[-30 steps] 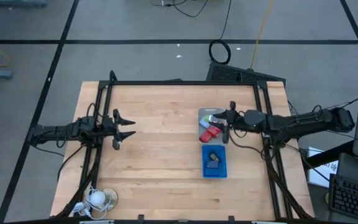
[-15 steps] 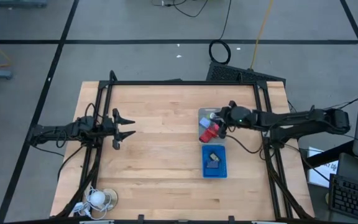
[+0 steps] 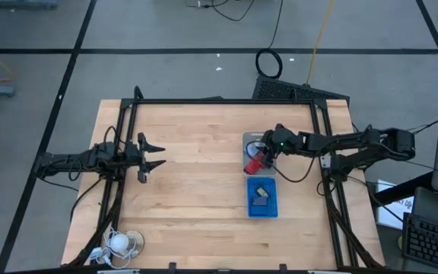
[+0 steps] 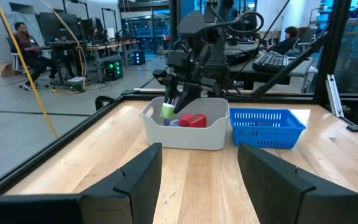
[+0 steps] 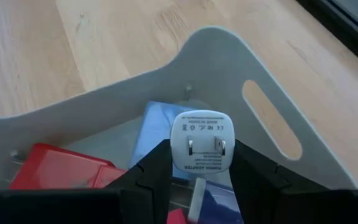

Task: Pick & Place Office items
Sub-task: Put the green charger adapter into the gray bin

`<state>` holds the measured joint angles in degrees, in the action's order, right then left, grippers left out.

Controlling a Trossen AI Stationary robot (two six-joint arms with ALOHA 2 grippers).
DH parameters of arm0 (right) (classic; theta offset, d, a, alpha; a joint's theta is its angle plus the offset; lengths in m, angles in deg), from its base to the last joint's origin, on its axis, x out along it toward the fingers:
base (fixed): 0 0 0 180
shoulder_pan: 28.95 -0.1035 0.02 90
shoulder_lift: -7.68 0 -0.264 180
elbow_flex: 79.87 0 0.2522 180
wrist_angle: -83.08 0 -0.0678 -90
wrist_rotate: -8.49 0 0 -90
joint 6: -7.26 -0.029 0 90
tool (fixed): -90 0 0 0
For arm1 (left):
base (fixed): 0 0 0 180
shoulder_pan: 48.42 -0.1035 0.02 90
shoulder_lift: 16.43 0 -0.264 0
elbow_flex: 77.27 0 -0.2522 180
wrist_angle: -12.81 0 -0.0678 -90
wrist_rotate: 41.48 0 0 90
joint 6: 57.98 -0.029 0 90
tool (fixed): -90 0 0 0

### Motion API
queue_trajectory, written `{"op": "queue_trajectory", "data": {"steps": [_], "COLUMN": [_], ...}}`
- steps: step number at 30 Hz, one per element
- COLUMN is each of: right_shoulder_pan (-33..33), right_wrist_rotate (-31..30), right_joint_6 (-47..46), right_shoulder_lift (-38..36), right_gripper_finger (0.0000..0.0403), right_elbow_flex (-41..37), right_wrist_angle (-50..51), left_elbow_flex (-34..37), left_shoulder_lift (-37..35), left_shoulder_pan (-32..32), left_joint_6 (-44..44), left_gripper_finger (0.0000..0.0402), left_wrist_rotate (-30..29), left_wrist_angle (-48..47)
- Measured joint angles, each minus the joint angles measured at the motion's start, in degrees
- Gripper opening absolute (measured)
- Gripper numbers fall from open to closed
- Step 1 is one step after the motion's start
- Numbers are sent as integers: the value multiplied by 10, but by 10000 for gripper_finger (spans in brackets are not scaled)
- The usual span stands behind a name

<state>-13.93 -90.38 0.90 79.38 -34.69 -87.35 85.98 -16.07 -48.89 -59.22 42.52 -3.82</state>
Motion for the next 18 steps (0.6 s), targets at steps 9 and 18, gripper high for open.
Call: {"op": "queue_trajectory", "data": {"steps": [9, 18], "right_shoulder_pan": [0, 0], "right_wrist_rotate": [-1, -31], "right_joint_6": [10, 12], "right_shoulder_lift": [1, 1], "right_gripper_finger": [138, 152], "right_elbow_flex": [0, 0], "right_wrist_angle": [-1, -2], "left_elbow_flex": [0, 0], "left_shoulder_lift": [0, 0], "left_shoulder_pan": [0, 0], "left_joint_6": [0, 0], "left_gripper_finger": [214, 214], "left_wrist_rotate": [0, 0], "left_wrist_angle": [0, 0]}}
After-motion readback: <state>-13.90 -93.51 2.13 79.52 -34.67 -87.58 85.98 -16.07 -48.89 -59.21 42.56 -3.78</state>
